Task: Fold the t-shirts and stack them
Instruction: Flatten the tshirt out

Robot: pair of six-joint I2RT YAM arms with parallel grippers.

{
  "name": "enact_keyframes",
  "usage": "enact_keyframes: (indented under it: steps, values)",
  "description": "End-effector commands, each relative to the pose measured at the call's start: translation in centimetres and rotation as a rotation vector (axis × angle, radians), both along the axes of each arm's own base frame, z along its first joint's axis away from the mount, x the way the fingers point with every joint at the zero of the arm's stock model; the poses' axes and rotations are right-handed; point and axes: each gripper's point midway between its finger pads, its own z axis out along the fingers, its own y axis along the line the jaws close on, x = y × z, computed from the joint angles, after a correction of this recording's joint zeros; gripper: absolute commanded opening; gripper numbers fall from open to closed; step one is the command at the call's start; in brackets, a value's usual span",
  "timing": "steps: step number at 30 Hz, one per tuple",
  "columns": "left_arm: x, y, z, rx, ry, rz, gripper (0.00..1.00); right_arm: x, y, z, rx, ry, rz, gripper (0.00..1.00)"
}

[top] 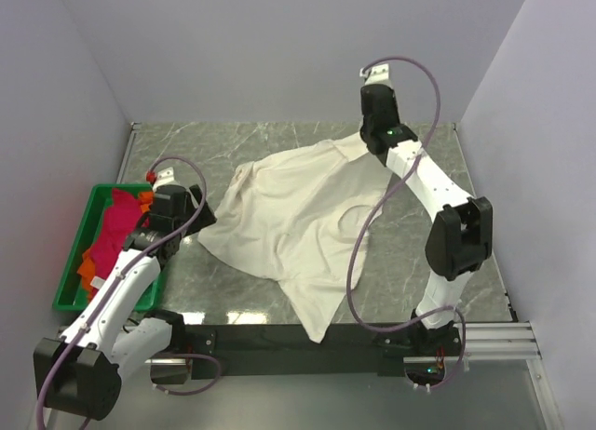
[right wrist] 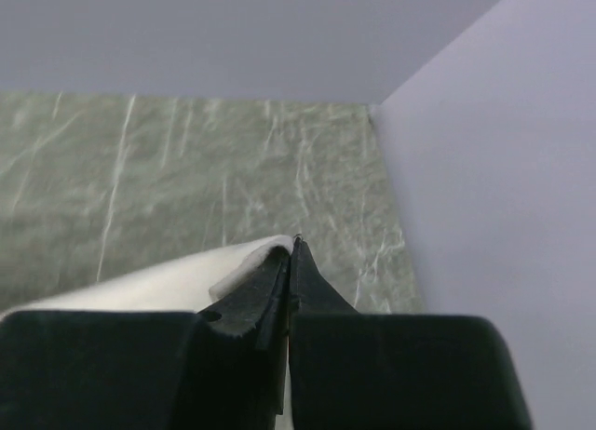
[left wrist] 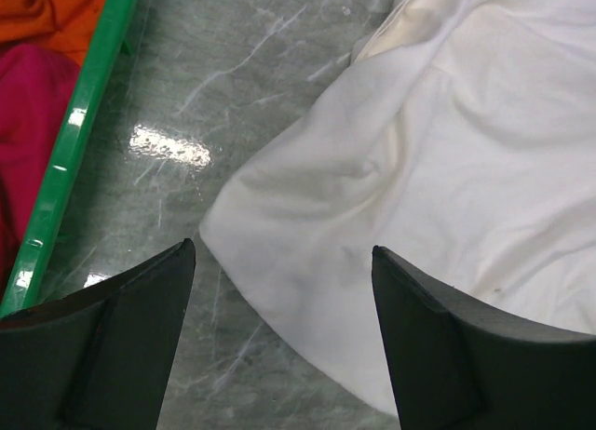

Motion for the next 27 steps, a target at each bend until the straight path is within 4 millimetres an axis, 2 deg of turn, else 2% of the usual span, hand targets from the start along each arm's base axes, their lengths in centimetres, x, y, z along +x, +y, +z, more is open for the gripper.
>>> enact_keyframes:
  steps: [1,2,3,4,5,6,7,8,10,11,12,13,15,16,17,18,19,20,21,22,24,25,27]
  values:
    - [0.7,-0.7,0.4,-0.012,-0.020,-0.045,0.82,2.2,-1.6,5.2,0.080,-0.170,-0.092,0.00]
    - [0.7,-0.8,0.3,-0.009,-0.015,-0.050,0.82,2.7,-1.7,5.4,0.089,-0.181,-0.098,0.01]
    - [0.7,-0.8,0.1,-0.011,-0.007,-0.053,0.81,3.1,-1.9,5.4,0.095,-0.182,-0.112,0.08]
    - [0.7,-0.8,0.0,-0.010,-0.004,-0.052,0.81,4.1,-2.5,3.9,0.108,-0.158,-0.142,0.17]
    - [0.7,-0.9,-0.2,-0.009,0.000,-0.055,0.82,4.5,-2.9,5.8,0.128,-0.198,-0.175,0.28]
    - [0.7,-0.9,-0.4,-0.008,0.006,-0.055,0.82,4.3,-3.4,4.7,0.116,-0.137,-0.201,0.46]
    - [0.7,-0.9,-0.5,-0.009,0.011,-0.058,0.82,4.8,-3.3,5.0,0.158,-0.150,-0.226,0.52]
    - [0.7,-0.9,-0.6,-0.009,0.016,-0.059,0.82,4.7,-2.6,4.4,0.182,-0.119,-0.197,0.56]
    - [0.7,-1.0,-0.7,-0.011,0.021,-0.063,0.82,2.7,-1.3,2.4,0.240,-0.023,-0.151,0.61]
    - [0.8,-1.0,-0.7,-0.011,0.023,-0.061,0.81,1.6,0.6,1.7,0.255,0.009,-0.093,0.63]
    - [0.8,-1.1,-0.9,-0.011,0.029,-0.062,0.82,0.0,2.3,3.6,0.313,-0.022,-0.004,0.66]
    - [0.8,-1.0,-1.0,-0.010,0.033,-0.060,0.82,-1.8,3.7,0.0,0.320,0.064,0.035,0.67]
    - [0.9,-1.1,-1.3,-0.012,0.047,-0.063,0.82,-5.3,8.4,-1.5,0.384,0.137,0.181,0.67]
    - [0.9,-1.2,-1.4,-0.014,0.052,-0.063,0.82,-8.0,9.5,-3.1,0.436,0.190,0.210,0.67]
    - [0.8,-1.2,-2.0,-0.017,0.072,-0.060,0.82,-10.3,11.9,-4.1,0.459,0.244,0.272,0.67]
    - [0.8,-1.2,-2.1,-0.018,0.078,-0.060,0.82,-12.5,13.4,-4.1,0.527,0.265,0.322,0.67]
    - [0.8,-1.3,-2.3,-0.020,0.084,-0.061,0.82,-14.7,13.9,-7.0,0.519,0.347,0.343,0.67]
    - [1.0,-1.3,-2.5,-0.020,0.094,-0.055,0.82,-16.3,14.9,-7.8,0.520,0.383,0.380,0.67]
    - [1.0,-1.3,-2.6,-0.021,0.100,-0.050,0.82,-18.7,16.1,-8.4,0.509,0.427,0.429,0.67]
    - [1.2,-1.3,-2.7,-0.020,0.104,-0.043,0.82,-20.7,16.6,-10.2,0.494,0.495,0.452,0.67]
    - [1.5,-1.5,-3.0,-0.036,0.118,-0.034,0.82,-23.6,17.0,-11.5,0.475,0.566,0.488,0.67]
    - [1.6,-1.6,-3.1,-0.043,0.121,-0.029,0.82,-25.8,17.6,-13.1,0.463,0.624,0.512,0.67]
    - [1.9,-1.8,-3.8,-0.060,0.149,-0.010,0.82,-28.1,18.3,-14.4,0.486,0.690,0.548,0.67]
